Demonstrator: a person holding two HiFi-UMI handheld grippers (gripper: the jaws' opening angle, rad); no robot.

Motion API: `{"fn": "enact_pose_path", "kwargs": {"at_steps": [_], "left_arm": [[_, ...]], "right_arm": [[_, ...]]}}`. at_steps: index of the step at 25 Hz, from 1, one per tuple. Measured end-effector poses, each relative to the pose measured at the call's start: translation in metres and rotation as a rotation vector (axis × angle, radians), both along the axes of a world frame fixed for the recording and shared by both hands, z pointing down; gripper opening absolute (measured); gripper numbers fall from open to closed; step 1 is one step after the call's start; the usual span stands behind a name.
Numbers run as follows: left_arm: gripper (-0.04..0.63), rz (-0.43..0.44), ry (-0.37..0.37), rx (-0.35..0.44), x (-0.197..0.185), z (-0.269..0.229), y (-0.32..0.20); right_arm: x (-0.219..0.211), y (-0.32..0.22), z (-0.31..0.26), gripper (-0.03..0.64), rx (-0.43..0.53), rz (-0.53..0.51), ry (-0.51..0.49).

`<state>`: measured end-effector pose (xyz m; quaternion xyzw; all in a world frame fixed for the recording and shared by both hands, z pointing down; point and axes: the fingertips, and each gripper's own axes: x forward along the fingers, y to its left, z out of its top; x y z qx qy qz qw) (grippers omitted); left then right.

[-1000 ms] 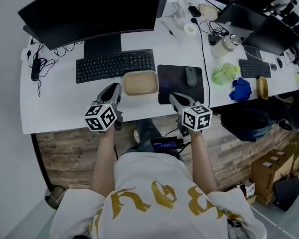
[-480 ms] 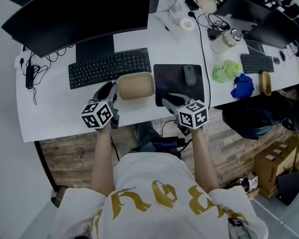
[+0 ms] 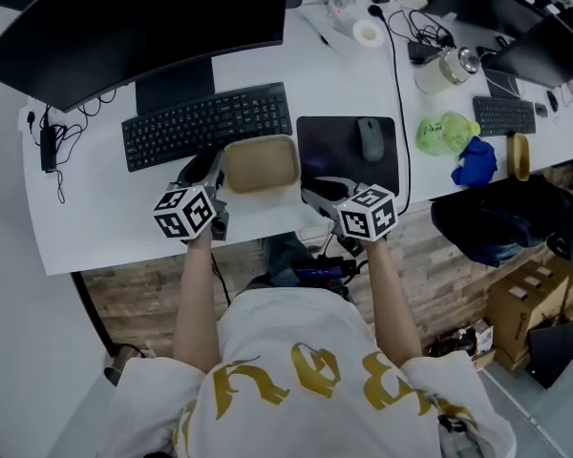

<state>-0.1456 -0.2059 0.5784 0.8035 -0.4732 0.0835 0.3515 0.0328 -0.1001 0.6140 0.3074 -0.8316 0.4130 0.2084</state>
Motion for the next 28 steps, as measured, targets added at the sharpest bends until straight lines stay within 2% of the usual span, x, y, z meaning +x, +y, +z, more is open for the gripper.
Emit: {"fn": "enact_pose_path", "kwargs": {"at_steps": [10,15,28], "left_arm": [[0.103,0.059,0.101,-0.069,0.006,0.018,-0.005],[0.098,0.084,0.114,-0.084,0.011,0.022,-0.005],[0.095,0.084,0.117,-0.085,0.012,0.02,-0.005]], "right_arm": [[-0.013,-0.004,0.014,0.104,-0.052,-0.036,-0.036],[-0.015,-0.006,0.014,0.078,-0.056,-0.049,-0.048],[-0.014,-0.007,0.012,0.071,-0.05,-0.073,-0.033]]}}
